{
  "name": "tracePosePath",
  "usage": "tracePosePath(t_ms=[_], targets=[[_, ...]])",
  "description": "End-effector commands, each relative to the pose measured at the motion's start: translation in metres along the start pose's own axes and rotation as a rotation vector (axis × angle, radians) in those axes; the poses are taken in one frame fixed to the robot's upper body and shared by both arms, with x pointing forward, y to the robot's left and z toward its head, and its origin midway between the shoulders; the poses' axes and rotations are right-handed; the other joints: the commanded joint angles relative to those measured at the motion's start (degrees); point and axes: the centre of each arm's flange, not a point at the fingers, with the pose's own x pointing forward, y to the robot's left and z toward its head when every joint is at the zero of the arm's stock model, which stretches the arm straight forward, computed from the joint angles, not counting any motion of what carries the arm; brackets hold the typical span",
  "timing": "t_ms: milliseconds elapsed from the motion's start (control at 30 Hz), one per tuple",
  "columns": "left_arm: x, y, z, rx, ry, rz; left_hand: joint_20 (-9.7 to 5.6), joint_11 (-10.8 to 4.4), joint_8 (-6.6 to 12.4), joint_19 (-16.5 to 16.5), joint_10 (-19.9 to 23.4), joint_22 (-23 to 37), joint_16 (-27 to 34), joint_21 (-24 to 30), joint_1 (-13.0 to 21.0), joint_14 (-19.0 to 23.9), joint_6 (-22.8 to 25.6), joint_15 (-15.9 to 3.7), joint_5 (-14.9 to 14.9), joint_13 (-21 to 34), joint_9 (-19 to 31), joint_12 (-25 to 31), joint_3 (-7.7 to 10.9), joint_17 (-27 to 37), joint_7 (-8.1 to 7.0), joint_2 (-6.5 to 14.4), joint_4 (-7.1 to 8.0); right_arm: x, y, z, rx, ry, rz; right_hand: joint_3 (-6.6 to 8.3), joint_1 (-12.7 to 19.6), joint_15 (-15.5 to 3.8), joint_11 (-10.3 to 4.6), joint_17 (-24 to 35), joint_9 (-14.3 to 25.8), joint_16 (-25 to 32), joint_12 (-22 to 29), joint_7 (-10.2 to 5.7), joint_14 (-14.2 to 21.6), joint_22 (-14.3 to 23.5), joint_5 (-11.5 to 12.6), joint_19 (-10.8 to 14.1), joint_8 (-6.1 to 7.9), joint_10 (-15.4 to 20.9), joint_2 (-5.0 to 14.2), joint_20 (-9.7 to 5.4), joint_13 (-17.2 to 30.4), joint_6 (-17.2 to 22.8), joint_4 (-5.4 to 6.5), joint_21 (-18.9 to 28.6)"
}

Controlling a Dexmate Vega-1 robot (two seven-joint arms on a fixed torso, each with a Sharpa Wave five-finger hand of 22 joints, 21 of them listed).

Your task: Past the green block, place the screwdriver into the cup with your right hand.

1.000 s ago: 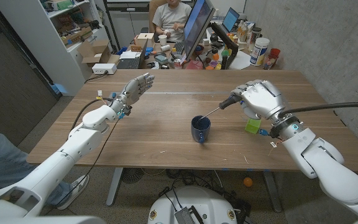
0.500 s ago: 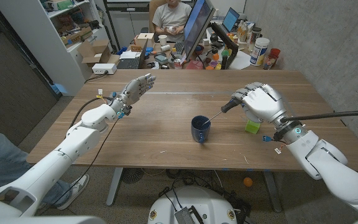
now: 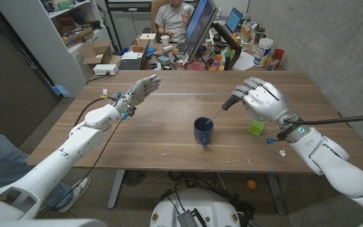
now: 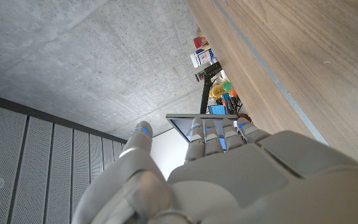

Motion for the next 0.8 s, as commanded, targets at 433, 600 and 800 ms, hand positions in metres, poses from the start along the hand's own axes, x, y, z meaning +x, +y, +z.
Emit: tracePosePath(t_ms=[433,600,800], targets=[[0.009,0.002,0.011,0.039,0.009,-0.013,0.11,-0.15,-0.12,-0.4,0.2,0.1,0.4,0.3,0.0,-0.1,0.0,0.34,-0.1,0.1,0.3,0.2,-0.01,0.2,0.06,0.4,0.03,0.020,0.012,0.007,-0.016,-0.073,-0.107,2.40,3.0,-6.03,-0.16,1.1,2.2,-1.0,-0.4,0.74,-1.7,-0.1,-0.2,-1.5,4.41,-0.7,1.74,-1.07,0.3,9.7,1.14,-0.7],[0.010,0.001,0.012,0.052,0.020,-0.018,0.11,-0.11,-0.11,-0.4,0.1,0.1,0.4,0.3,0.0,-0.1,0.0,0.34,-0.1,0.1,0.3,0.2,-0.02,0.2,0.10,0.4,0.04,0.021,0.021,0.010,0.000,-0.066,-0.119,2.45,3.4,-5.65,-0.18,1.5,2.3,-1.4,-0.5,0.77,-2.7,-0.1,-0.5,-2.5,4.95,-1.0,1.78,-0.94,0.4,10.2,1.06,-1.1],[0.010,0.001,0.015,0.063,0.028,-0.017,0.05,-0.19,-0.12,-0.4,0.2,0.1,0.4,0.3,-0.1,-0.1,0.0,0.31,-0.1,0.1,0.3,0.2,-0.05,0.2,0.11,0.4,0.04,0.018,0.029,0.012,0.015,-0.054,-0.133,2.64,3.8,-5.50,-0.21,1.8,2.4,-1.8,-0.6,0.84,-3.7,-0.1,-0.6,-3.3,5.69,-1.3,1.97,-0.91,0.3,11.0,1.02,-1.3]])
